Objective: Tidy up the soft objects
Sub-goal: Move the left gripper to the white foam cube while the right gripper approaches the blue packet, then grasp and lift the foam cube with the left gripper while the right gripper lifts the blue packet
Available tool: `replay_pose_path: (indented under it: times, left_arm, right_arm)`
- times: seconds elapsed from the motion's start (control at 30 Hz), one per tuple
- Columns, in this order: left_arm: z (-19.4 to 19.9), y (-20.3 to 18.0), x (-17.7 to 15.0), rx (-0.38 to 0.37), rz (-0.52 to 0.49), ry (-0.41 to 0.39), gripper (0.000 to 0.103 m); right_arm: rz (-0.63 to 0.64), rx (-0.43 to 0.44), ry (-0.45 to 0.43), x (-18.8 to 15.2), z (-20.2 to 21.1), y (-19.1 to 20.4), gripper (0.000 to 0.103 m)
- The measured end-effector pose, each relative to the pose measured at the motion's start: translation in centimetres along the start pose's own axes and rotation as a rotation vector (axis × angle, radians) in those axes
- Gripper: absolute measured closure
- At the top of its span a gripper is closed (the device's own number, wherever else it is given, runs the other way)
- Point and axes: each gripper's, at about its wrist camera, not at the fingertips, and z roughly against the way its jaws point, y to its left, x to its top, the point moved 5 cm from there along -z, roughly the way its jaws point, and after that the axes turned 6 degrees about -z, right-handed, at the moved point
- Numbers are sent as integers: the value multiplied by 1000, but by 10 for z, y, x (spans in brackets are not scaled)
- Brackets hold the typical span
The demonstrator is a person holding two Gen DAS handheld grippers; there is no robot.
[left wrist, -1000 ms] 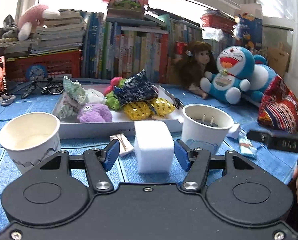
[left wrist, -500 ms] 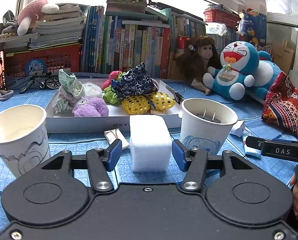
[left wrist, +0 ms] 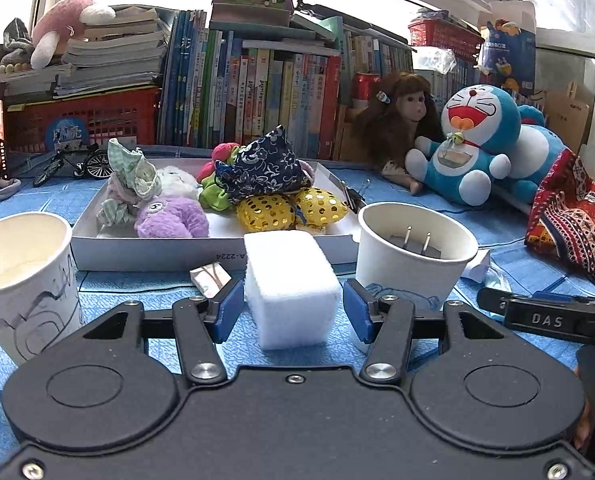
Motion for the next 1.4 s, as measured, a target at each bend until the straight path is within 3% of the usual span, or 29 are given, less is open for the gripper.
replay_pose_path:
  times: [1.1, 1.4]
  left_arm:
    - [-30, 1, -4, 38, 28, 34, 50]
    - [-34, 5, -4, 52, 37, 41, 61]
  right_arm:
    - [73, -11, 6, -7, -7, 10, 9]
    - [100, -9, 5, -6, -5, 15, 27]
